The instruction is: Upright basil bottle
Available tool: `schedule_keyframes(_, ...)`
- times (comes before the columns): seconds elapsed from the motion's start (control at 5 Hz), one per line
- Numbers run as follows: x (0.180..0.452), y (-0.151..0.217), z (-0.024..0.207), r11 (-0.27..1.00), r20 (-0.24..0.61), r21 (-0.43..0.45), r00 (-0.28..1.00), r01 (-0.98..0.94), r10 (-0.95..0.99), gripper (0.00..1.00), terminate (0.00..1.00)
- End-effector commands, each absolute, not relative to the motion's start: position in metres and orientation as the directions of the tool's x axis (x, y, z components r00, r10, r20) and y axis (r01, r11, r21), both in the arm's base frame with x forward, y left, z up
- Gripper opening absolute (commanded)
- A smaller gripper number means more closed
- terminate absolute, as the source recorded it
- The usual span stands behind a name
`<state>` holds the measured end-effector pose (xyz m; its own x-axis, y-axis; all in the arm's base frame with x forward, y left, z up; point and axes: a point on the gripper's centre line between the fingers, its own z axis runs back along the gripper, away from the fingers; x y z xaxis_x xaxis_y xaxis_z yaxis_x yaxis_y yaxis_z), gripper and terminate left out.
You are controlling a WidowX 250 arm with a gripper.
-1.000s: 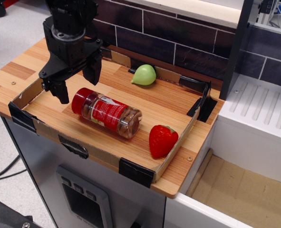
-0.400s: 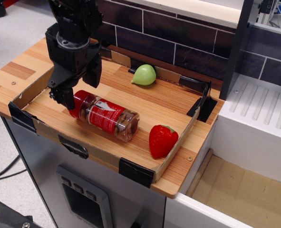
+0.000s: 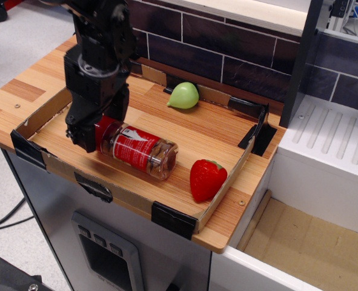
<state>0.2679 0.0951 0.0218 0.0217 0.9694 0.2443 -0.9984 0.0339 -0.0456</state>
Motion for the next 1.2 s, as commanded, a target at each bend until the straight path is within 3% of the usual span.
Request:
schedule_keyframes(0.0,0.268,0.087,0.015,0.058,0.268,-0.052,0.042,-0.997,0.962,1.00,0.00)
schedule_keyframes(0.2,0.270,0.089,0.020,0.085,0.258,-0.055,0.068,-0.995,0.964,0.00,0.00)
schedule_keyframes(0.6,0.286,0.105,0.065,0.100,0.239,-0.068,0.081,-0.993,0.968,0.00,0.00)
schedule_keyframes(0.8,0.290,0.110,0.089,0.151,0.275,-0.083,0.124,-0.985,0.954,0.00,0.00)
schedule_keyframes(1.0,0.290,0.113,0.106,0.248,0.382,-0.135,0.181,-0.959,0.906,0.00,0.00)
